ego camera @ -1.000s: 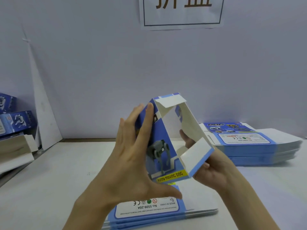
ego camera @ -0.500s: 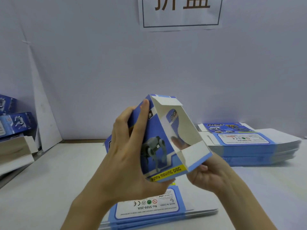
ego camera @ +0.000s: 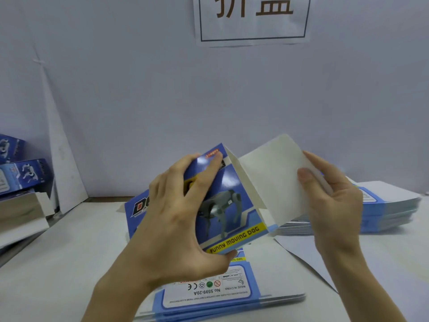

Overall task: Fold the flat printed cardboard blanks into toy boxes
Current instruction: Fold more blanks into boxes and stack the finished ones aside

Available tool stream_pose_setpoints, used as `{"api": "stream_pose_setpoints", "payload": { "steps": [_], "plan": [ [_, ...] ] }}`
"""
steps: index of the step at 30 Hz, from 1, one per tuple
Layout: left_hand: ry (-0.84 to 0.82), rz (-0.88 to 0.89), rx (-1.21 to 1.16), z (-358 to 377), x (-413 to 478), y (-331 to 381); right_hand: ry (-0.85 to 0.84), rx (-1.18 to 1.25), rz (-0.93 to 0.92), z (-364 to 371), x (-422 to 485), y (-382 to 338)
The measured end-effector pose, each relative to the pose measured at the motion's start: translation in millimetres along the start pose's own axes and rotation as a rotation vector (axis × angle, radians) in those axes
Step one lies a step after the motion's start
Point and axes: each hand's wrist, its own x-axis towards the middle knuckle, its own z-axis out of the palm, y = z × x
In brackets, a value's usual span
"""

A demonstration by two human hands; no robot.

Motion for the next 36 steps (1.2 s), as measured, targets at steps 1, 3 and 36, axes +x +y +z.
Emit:
{"api": "stream_pose_setpoints", "payload": {
  "steps": [1, 3, 36],
  "plan": [
    [-0.010, 0.002, 0.004, 2.1, 0.5, 2.0, 0.011, -0.065, -0.092, 2.1, -3.1, -0.9],
    [-0.012, 0.027, 0.046, 5.9, 1.7, 6.0, 0.019, -0.218, -0.277, 5.6, -9.1, -0.1],
    [0.054, 0.060, 0.157, 15.5, 7.0, -3.7, -0.482, 0.099, 0.505, 12.3, -8.1, -0.3]
  ]
}}
